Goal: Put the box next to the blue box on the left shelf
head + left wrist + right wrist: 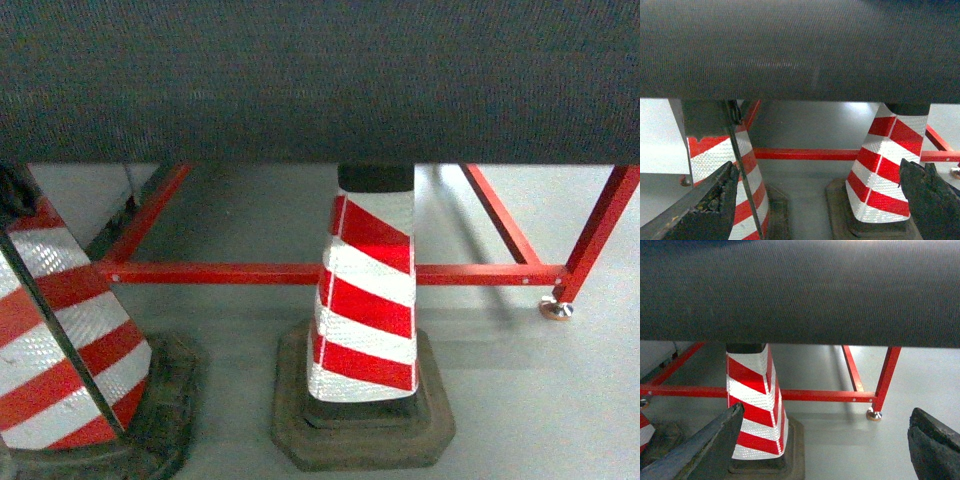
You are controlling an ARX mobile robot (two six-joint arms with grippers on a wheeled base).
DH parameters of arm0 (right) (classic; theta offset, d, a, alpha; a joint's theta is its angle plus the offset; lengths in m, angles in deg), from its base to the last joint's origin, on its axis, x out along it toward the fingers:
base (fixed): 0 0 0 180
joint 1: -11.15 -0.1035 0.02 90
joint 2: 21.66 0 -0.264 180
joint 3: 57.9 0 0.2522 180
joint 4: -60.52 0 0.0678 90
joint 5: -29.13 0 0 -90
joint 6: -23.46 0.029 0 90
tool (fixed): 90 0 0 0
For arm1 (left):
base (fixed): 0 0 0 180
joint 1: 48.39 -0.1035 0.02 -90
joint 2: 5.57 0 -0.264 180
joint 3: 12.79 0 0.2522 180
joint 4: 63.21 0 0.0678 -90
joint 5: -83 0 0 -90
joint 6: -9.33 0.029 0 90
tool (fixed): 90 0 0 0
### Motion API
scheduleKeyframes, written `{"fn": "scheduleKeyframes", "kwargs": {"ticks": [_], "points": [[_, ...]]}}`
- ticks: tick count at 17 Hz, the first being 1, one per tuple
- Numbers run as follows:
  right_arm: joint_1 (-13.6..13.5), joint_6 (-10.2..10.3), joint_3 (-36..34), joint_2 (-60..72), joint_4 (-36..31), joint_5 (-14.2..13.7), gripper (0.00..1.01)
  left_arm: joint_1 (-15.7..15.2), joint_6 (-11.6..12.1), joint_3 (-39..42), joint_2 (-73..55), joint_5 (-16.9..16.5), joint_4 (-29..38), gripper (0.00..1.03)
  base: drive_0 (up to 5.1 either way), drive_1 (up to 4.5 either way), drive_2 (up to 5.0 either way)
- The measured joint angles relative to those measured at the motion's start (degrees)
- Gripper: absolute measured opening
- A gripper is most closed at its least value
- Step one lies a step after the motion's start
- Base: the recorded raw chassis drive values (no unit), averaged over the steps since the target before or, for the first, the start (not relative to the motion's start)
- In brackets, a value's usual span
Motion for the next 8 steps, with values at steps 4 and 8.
{"fn": "scheduleKeyframes", "kwargs": {"ticks": [4,8], "points": [[0.0,0.0,0.0,0.0,0.1,0.1,0.98,0.0,0.1,0.0,0.0,0.0,0.0,0.98,0.0,0.0,0.0],[0.0,0.0,0.0,0.0,0.1,0.1,0.98,0.0,0.1,0.0,0.0,0.1,0.0,0.98,0.0,0.0,0.0]]}}
